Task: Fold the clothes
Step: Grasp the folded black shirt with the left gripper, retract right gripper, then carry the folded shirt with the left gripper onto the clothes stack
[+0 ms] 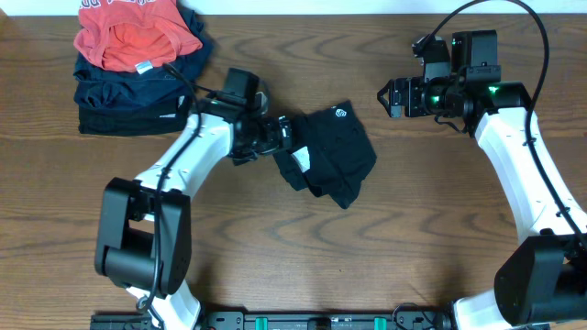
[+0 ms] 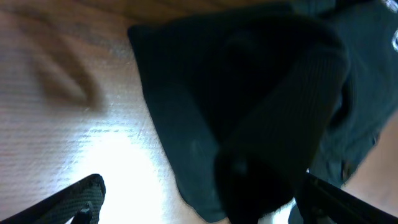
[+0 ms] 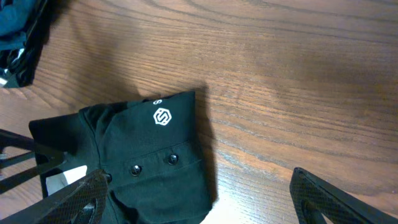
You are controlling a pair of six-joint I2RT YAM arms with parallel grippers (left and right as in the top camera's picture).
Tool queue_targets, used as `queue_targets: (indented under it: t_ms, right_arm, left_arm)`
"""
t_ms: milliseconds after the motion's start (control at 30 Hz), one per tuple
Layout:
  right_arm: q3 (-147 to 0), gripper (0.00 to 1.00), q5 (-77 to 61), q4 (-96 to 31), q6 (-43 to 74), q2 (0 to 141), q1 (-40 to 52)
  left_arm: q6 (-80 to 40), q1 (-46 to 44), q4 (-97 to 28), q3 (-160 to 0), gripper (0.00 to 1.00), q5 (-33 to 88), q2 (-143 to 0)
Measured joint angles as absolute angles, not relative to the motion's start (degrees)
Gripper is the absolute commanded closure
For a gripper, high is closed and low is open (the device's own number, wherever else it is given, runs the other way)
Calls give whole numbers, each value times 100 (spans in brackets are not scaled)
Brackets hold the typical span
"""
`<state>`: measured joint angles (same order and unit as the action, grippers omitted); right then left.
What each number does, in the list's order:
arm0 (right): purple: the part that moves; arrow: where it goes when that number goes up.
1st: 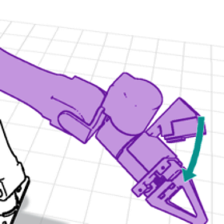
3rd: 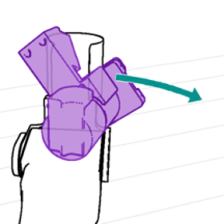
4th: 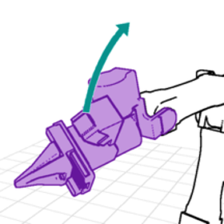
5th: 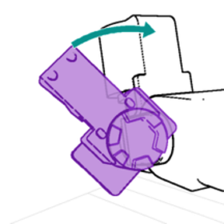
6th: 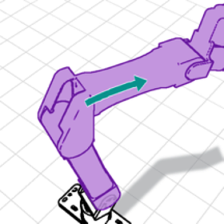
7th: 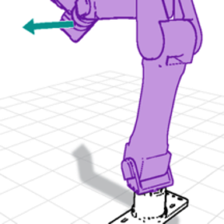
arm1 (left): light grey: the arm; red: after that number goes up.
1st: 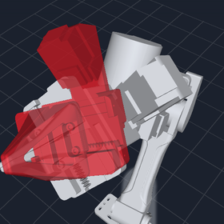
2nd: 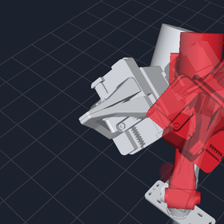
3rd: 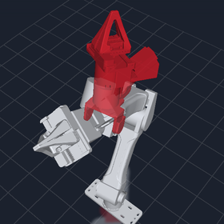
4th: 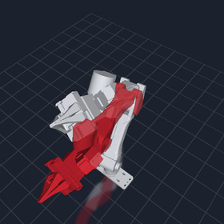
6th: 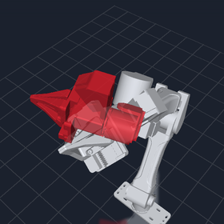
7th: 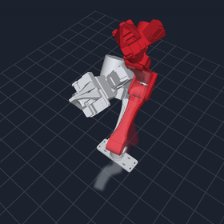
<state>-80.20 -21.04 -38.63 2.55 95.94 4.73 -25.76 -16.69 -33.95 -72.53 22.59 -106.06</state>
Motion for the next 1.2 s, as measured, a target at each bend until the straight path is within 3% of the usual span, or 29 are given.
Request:
queue_targets:
  t_ms: [567, 633, 700, 733, 767, 800, 1200]
  right_arm:
    - [-8020, 6, -2045, -4012, 185, 9594, 471]
    - [-8020, 6, -2029, -4018, 183, 9594, 471]
    - [-8020, 6, -2008, -4042, 178, 9594, 471]
    - [-8020, 6, -1999, -4053, 172, 9594, 471]
    - [-8020, 6, -1981, -4062, 169, 9594, 471]
    - [-8020, 5, -1966, -4071, 169, 9594, 471]
    - [-8020, 5, -1822, -4204, 167, 9594, 471]
  left_arm:
    - [-3607, -2185, -2805, -7282, 2, 1973, -11332]
    - [-3664, -2185, -2705, -7306, 9, 1977, -11362]
    - [-3732, -2185, -2550, -7334, 33, 1988, -11419]
    - [-3743, -2187, -2471, -7345, 58, 2005, -11461]
    - [-3763, -2185, -2392, -7349, 90, 2025, -11504]
    - [-3760, -2185, -2338, -7352, 94, 2051, -11533]
    - [-3583, -2119, -2117, -7352, 94, 2241, -11509]
